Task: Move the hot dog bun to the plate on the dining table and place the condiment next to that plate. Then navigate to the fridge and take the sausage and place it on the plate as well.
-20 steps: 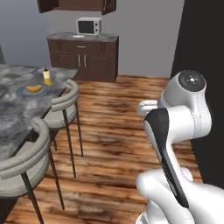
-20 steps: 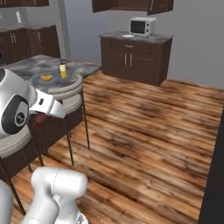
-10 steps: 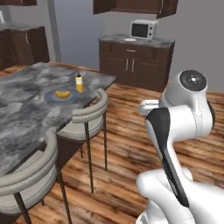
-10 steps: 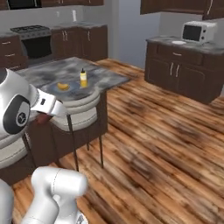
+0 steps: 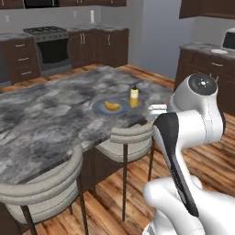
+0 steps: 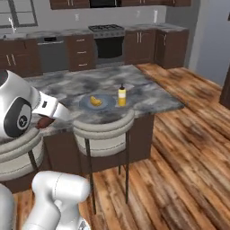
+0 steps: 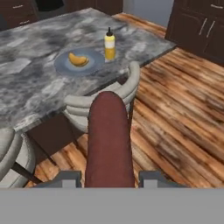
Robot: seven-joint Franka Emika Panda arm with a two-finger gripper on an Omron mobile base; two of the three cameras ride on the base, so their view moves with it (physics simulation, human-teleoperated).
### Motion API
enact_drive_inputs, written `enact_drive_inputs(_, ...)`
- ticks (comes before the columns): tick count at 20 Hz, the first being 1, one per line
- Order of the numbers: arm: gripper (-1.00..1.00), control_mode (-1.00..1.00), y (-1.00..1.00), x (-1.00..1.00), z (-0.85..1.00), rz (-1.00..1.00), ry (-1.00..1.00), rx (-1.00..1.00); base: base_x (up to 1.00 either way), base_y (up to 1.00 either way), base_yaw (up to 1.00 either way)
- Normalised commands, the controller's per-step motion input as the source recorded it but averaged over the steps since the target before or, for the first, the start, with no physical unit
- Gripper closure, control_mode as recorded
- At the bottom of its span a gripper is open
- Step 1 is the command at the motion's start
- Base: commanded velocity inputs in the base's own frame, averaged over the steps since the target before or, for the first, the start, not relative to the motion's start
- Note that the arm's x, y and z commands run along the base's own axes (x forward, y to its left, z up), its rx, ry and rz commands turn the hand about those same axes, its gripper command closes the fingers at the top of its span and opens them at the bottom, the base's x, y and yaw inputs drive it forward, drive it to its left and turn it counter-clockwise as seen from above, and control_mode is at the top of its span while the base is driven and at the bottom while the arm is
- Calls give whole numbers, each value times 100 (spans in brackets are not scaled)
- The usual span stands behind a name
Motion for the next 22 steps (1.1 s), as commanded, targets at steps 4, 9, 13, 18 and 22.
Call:
enact_drive_inputs(4,100,100,0,0,0,0,0,0,69,-32,67)
enact_drive_inputs(9,100,100,0,0,0,0,0,0,48,-58,60)
enact_drive_inputs(13,100,100,0,0,0,0,0,0,69,-92,38)
enact_drive_inputs(18,100,100,0,0,0,0,0,0,95,-69,28)
enact_drive_inputs(22,100,100,0,0,0,0,0,0,100,-10,6)
